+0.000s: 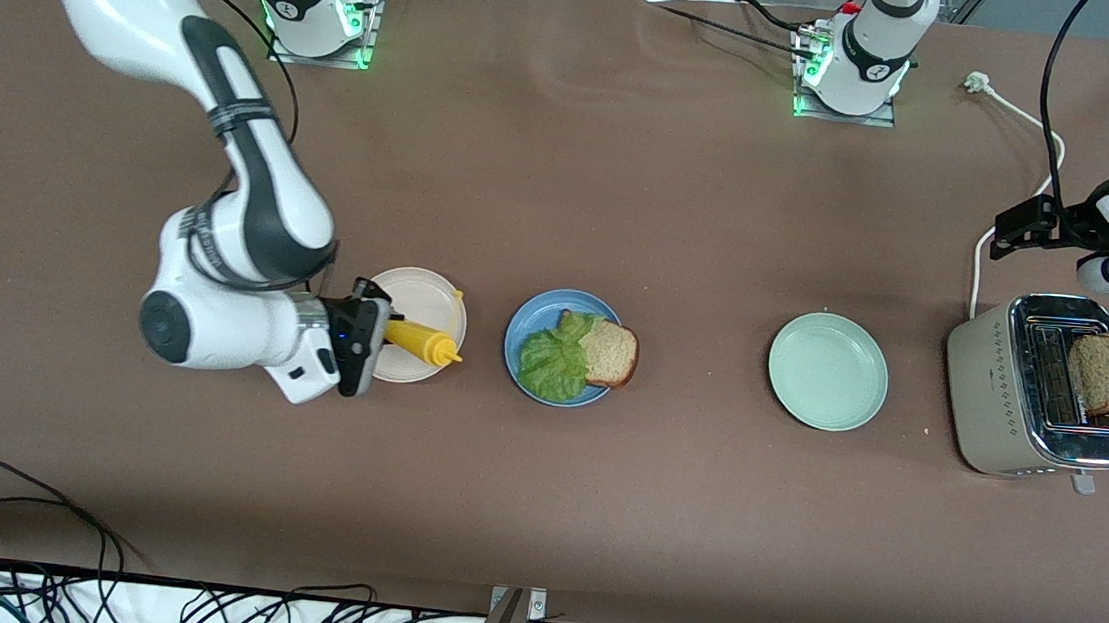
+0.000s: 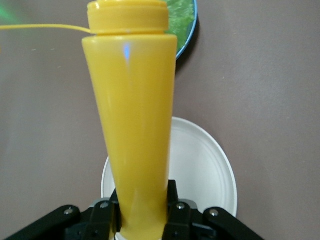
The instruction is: Make sandwich in blue plate with both arms
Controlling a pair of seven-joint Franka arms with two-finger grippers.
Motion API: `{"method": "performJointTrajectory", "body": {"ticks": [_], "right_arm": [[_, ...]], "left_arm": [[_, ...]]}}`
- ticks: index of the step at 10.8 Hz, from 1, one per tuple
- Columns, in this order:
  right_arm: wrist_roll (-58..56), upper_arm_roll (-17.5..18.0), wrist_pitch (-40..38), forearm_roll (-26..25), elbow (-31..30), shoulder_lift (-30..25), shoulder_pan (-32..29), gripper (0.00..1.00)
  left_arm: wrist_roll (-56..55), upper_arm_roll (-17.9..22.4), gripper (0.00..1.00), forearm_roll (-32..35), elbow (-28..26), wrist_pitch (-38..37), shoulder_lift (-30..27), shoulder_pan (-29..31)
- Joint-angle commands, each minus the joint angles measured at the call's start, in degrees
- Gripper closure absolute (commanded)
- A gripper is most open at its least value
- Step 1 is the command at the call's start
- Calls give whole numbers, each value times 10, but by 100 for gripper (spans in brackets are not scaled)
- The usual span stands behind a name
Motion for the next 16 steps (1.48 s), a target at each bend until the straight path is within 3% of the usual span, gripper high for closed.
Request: {"method": "performJointTrajectory", "body": {"ticks": [1,4,7,11,16], "right_arm": [[-165,19,-51,76,-4,25,-78,100],[-363,19,-95,137,-1,74,-155,100],[-486,20,-146,158,-1,100,-207,100],[-600,20,-175,165,-1,145,-253,100],[-677,19,-166,185,-1,191,-267,100]], "left_arm": [[5,-1,0,-5,11,-11,3,4],[5,-1,0,-5,12,-11,3,4],[5,-2,0,-5,12,-11,3,5],[6,-1,0,-6,12,-11,3,12],[6,-2,0,-4,13,-11,3,12]]}}
